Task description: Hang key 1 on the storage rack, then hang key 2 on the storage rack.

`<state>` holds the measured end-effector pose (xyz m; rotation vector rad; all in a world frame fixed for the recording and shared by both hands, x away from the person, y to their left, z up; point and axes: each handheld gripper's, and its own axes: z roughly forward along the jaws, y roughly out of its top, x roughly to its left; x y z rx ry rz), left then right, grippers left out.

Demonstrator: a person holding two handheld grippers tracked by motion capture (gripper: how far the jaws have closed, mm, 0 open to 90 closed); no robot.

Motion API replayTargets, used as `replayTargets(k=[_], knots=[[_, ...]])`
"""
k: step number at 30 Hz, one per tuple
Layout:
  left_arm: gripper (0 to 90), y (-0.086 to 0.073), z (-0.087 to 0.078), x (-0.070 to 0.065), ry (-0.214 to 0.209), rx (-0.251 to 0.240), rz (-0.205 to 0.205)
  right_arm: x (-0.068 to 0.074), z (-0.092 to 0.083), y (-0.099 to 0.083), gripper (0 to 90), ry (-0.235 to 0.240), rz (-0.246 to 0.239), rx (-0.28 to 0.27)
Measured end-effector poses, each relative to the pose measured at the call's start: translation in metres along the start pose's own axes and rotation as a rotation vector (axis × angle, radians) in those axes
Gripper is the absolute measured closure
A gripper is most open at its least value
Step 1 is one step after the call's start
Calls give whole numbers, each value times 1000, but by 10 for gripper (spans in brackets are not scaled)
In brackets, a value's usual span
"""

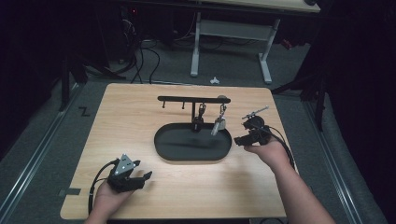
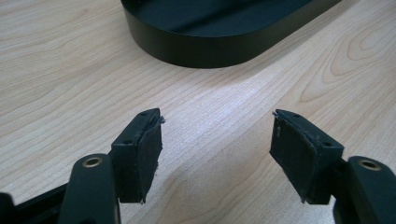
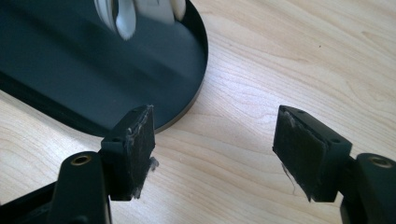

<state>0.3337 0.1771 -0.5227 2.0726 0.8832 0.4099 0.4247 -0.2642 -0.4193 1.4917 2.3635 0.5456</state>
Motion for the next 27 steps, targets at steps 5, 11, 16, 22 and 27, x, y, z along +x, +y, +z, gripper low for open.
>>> replayTargets(k=[5, 11, 16, 22, 27], knots=[[343, 1, 1, -1, -2, -1, 5, 6, 2, -18, 289, 3, 14, -49], [343, 2, 3, -2, -5, 4, 12, 8, 10, -57, 270, 33, 70, -146], [341, 2, 3, -5, 0, -1, 15, 6, 21, -93, 264, 48, 132, -219], [340, 4, 4, -7, 5, -6, 14, 10, 30, -132, 234, 20, 164, -304], [333, 6, 3, -7, 6, -21, -1, 10, 28, -152, 204, -18, 186, -361]])
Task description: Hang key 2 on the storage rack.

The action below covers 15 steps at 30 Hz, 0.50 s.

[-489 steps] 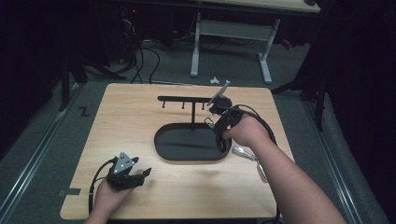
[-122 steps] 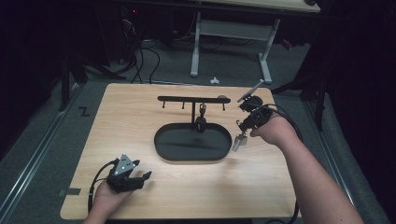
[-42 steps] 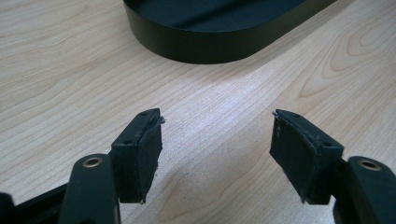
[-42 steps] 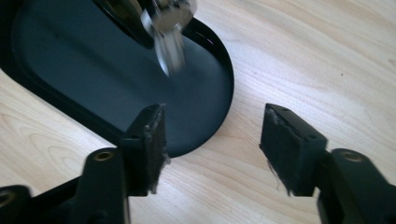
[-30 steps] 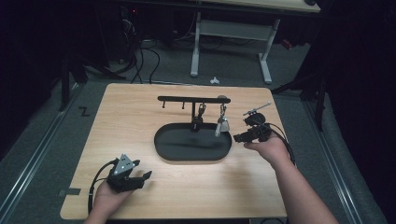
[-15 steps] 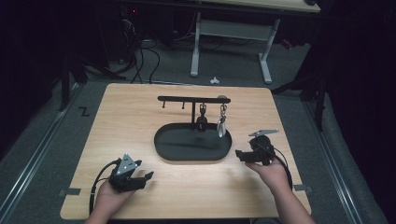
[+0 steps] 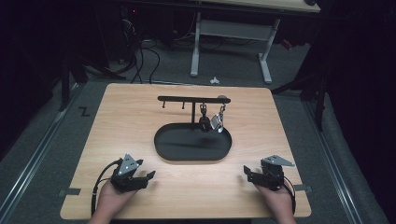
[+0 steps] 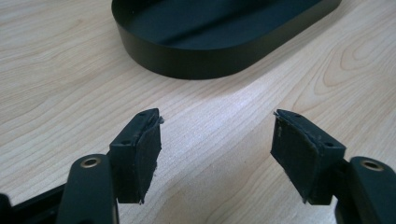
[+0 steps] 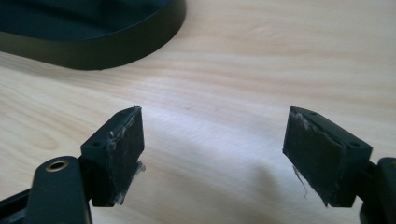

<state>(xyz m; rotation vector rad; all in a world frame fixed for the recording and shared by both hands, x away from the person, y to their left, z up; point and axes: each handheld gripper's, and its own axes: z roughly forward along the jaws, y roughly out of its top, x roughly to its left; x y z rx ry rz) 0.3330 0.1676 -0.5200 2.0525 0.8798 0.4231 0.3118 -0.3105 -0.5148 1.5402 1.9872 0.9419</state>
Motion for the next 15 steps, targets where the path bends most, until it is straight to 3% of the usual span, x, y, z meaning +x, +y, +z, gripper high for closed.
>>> replayTargets(k=[2, 9, 15], knots=[[330, 0, 0, -1, 4, 1, -4, -3, 1, -3, 178, -30, -42, -21], [329, -3, -1, -1, 9, 10, -1, -3, 6, -3, 164, -10, -28, -30], [329, -4, -4, 0, 9, 3, 2, 3, 10, -1, 164, -19, -47, -27]])
